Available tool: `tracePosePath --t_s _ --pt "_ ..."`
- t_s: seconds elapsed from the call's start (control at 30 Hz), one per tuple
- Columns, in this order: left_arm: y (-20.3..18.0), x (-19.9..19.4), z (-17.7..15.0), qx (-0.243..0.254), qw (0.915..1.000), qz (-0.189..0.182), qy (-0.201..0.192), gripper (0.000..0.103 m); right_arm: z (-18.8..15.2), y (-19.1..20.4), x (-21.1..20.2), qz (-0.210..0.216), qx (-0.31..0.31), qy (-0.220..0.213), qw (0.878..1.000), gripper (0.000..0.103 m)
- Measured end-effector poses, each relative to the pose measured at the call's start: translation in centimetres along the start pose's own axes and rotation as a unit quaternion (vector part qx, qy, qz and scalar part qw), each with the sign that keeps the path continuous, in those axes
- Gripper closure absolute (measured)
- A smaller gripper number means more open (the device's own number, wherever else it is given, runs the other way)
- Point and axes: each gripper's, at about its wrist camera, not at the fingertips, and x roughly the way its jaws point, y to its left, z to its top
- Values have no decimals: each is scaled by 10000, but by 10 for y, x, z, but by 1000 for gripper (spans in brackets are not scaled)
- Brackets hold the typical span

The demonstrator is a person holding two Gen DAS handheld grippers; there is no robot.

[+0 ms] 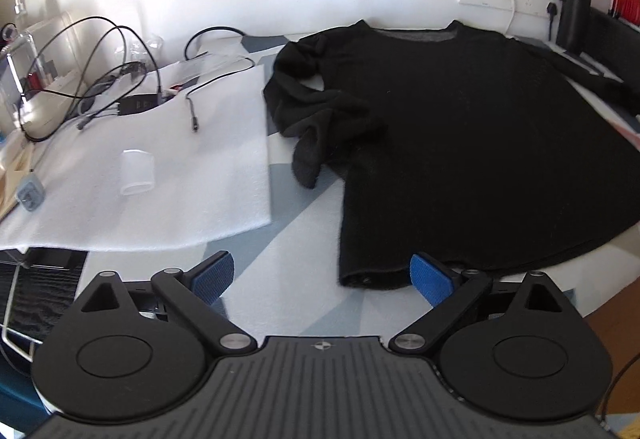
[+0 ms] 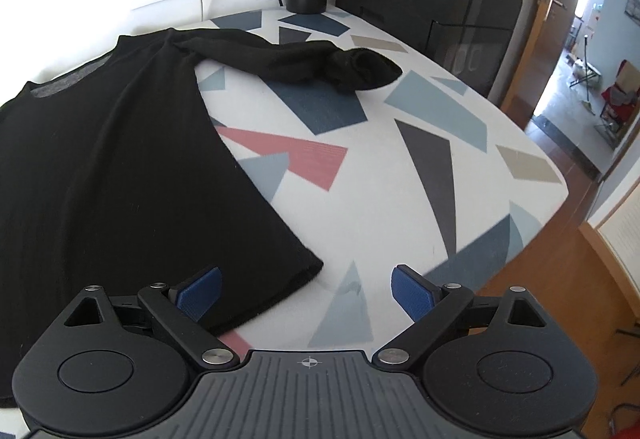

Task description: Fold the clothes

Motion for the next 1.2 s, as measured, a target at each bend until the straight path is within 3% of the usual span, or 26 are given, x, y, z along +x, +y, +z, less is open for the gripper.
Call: tracePosePath --t_s 0.1,0.27,0.57,0.63,0.93,1.2 --pt "2 6 -5 35 9995 267 134 4 -4 -1 1 59 33 17 10000 11" --pt "-1 2 -1 -77 9994 304 -110 4 -5 -2 5 170 97 52 9998 11" --pt "-23 19 4 567 9928 869 -596 4 -12 -9 8 44 270 -162 9995 11" --pt "-24 20 4 541 9916 957 -684 4 -17 -17 6 -7 385 -250 9989 11" --pt "-12 26 10 -26 9912 1175 -611 4 -39 -17 5 -346 -580 -670 9955 9" --pt "-11 27 12 9 9915 1181 -554 4 -20 -22 18 -385 -306 -814 9955 10"
